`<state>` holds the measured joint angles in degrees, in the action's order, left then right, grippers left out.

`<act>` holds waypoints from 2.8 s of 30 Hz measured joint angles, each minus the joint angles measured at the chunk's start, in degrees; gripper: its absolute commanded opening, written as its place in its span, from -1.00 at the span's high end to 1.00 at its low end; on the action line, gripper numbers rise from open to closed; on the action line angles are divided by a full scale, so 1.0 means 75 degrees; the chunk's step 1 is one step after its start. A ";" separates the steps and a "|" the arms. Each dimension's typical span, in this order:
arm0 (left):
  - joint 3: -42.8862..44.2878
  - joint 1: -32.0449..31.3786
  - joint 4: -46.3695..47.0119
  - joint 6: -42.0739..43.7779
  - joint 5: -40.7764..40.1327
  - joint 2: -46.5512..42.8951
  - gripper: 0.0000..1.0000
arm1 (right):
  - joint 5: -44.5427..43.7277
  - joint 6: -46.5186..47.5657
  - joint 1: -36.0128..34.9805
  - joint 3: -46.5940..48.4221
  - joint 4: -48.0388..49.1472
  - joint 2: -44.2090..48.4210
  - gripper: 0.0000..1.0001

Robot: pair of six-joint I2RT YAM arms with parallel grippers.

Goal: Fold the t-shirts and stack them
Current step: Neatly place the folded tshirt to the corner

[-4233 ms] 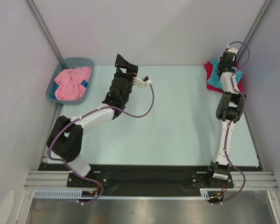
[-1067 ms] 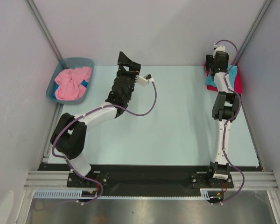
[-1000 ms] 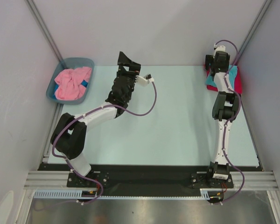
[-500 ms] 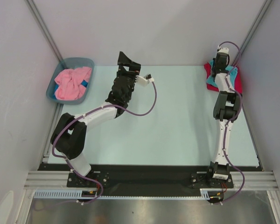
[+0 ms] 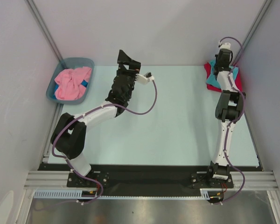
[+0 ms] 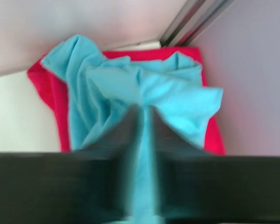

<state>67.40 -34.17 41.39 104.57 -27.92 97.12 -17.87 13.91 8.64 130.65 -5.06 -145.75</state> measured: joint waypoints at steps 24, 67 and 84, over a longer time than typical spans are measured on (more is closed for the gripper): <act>0.0230 0.0023 -0.0233 -0.0087 -0.0067 -0.0006 -1.00 | -0.0595 0.7085 -0.0571 -0.2212 0.4867 0.0469 -0.65; 0.0498 0.0131 -0.0361 -0.0405 -0.0259 -0.0157 -0.99 | -0.0195 0.8679 -0.0490 0.0332 0.3558 -0.2384 1.00; -0.0073 0.0245 -0.0172 -0.0545 -0.0256 -0.0825 -0.99 | -0.0507 0.8521 -0.0152 -0.0119 0.3596 -0.1043 1.00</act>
<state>66.85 -32.34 40.10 100.49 -29.85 90.94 -21.67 77.82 7.51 129.75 21.91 -153.58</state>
